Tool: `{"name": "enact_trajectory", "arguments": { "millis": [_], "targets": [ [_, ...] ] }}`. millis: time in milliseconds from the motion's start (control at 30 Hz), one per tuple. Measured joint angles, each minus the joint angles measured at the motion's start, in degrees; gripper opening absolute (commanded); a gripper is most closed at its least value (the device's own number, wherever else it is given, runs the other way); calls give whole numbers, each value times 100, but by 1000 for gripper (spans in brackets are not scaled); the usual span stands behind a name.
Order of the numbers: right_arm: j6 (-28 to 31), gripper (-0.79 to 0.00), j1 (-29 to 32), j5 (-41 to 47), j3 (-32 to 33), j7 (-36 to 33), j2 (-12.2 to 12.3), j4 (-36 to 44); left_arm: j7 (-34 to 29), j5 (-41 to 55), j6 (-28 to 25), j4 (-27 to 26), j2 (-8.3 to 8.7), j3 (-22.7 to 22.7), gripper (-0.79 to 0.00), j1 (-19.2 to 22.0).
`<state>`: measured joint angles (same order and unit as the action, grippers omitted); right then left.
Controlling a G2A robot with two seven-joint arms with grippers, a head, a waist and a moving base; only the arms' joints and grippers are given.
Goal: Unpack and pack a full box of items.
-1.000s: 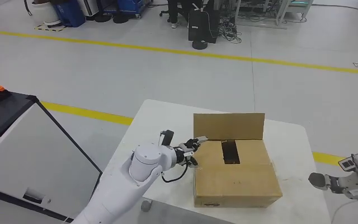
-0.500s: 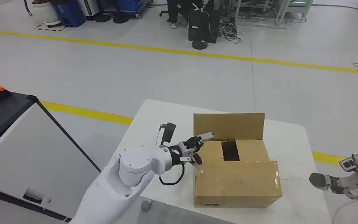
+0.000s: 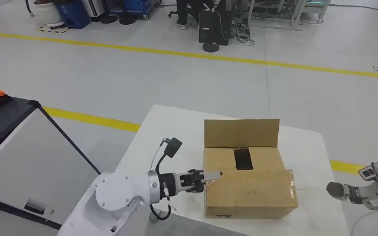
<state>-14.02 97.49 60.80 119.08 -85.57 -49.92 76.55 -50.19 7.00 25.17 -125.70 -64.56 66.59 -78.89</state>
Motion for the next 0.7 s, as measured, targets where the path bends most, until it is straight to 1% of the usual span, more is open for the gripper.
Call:
{"name": "enact_trajectory", "arguments": {
  "millis": [167, 233, 700],
  "targets": [
    [0, 0, 0, 0, 0, 0, 0, 0, -390, -71, -755, 103, 25, -306, 0, -83],
    [0, 0, 0, 0, 0, 0, 0, 0, -375, -125, -876, 151, 28, -352, 0, -71],
    [0, 0, 0, 0, 0, 0, 0, 0, -356, -151, -881, 157, 29, -352, 0, -66]
  ]
}}
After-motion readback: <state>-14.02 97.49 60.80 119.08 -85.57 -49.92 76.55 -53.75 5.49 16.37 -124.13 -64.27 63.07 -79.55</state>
